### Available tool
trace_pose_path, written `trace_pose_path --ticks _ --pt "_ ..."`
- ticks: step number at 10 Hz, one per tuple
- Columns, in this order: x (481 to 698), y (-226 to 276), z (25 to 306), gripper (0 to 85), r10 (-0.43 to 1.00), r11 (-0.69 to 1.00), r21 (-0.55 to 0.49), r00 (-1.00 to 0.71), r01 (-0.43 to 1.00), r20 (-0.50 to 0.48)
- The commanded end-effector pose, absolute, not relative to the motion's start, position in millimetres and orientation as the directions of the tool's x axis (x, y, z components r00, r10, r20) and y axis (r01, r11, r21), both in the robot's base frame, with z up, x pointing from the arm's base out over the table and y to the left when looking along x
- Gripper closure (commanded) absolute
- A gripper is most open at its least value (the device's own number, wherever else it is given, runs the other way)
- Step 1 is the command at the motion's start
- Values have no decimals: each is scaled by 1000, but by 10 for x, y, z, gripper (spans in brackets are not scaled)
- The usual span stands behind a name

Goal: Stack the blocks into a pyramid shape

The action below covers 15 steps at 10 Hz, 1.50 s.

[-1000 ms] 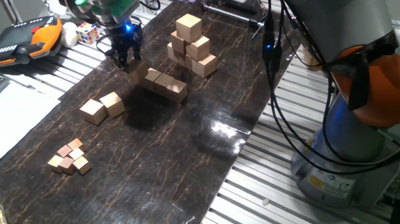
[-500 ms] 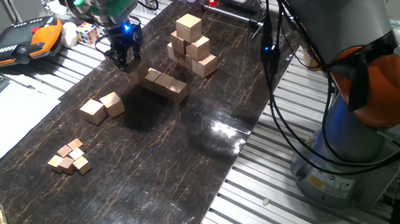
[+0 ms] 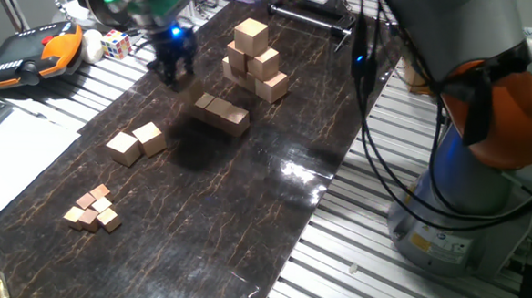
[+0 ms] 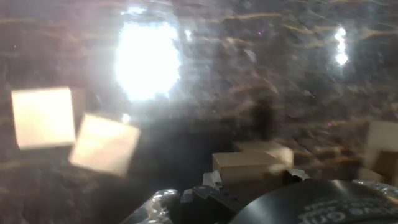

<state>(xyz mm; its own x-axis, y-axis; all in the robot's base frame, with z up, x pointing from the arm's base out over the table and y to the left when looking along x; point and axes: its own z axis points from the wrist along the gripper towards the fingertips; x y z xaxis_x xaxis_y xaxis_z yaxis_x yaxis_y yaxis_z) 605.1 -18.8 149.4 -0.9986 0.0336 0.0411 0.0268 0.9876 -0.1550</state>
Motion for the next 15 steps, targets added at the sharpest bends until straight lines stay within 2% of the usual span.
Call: trace_pose_path --ticks 1,4,9,15 --pt "5927 -258 1527 377 28 987 -160 -999 21 40" --pt "5724 -406 1434 393 16 989 -144 -999 12 29" --pt "5482 -380 1318 397 32 986 -167 -999 27 23" --pt "5399 -343 1185 370 23 983 -180 -1000 23 0"
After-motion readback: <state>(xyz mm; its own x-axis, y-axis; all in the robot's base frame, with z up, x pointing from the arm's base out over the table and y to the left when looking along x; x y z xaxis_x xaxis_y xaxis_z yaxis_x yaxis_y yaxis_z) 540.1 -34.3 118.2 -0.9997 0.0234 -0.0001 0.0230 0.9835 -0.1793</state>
